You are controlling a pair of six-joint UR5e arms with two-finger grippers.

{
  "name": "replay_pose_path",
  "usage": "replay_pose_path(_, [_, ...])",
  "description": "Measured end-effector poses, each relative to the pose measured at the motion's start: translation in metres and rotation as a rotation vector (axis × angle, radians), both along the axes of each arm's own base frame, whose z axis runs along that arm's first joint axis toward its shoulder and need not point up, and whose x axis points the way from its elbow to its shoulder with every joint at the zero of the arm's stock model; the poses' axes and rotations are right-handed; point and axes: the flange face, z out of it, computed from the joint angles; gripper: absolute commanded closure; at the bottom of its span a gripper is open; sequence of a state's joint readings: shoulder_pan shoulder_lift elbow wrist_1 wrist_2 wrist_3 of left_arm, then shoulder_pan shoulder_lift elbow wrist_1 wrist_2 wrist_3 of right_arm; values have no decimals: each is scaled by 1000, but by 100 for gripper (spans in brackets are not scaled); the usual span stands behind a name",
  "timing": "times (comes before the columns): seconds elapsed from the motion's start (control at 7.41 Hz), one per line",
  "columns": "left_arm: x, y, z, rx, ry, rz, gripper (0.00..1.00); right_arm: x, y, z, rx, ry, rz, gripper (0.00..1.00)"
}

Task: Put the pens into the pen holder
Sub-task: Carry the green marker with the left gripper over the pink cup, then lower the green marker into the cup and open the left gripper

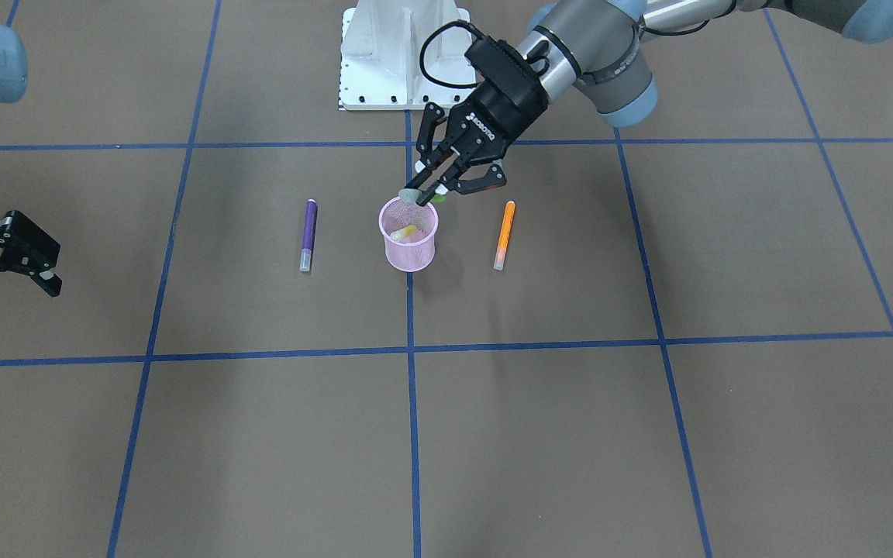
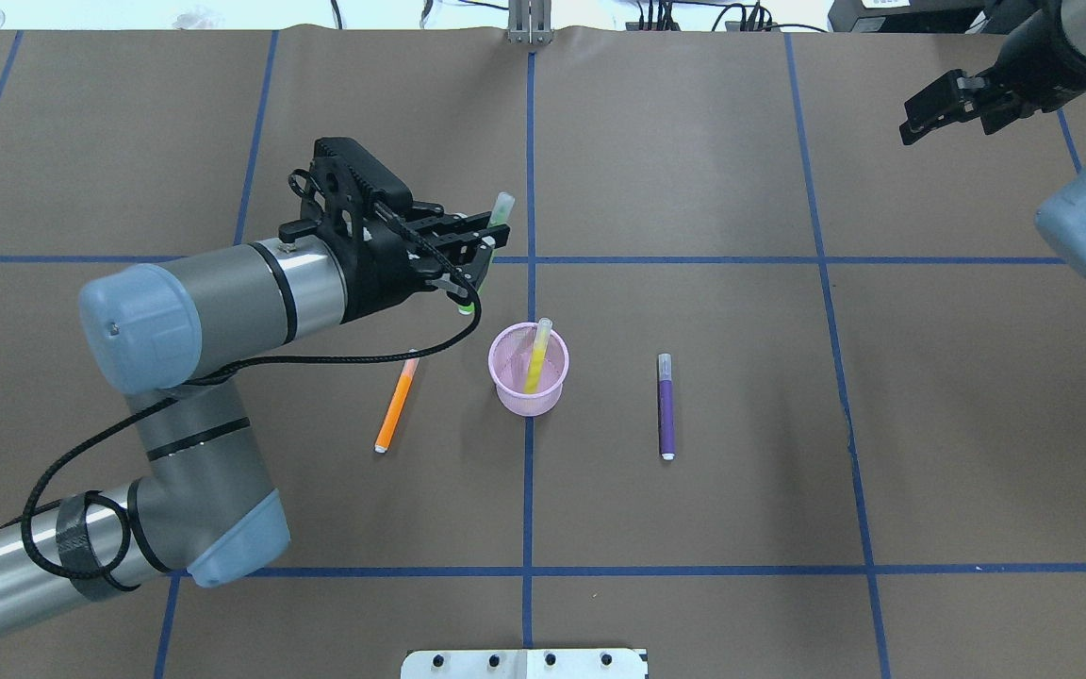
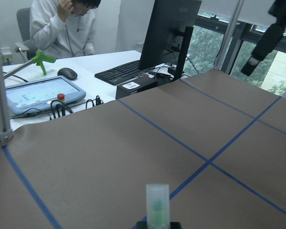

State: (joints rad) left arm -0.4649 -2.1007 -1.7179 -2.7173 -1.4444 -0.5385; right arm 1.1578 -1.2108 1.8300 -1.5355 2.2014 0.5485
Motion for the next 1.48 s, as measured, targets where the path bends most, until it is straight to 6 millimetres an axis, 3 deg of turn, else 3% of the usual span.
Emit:
replay_pose_path(0.4, [32,12,30,110,33,-49,100,-1,0,-2,0,-2,2,0])
replay_pose_path(1.08, [54,17,52,112,0,-51,93,-1,0,0,-2,0,2,0])
replay_pose_path(1.21, [58,18,54,109,-5,-48,89,-1,0,0,-3,1,2,0])
replay_pose_path(1.48, [67,22,57,101,-13,-51,69,-1,0,1,-4,1,2,0])
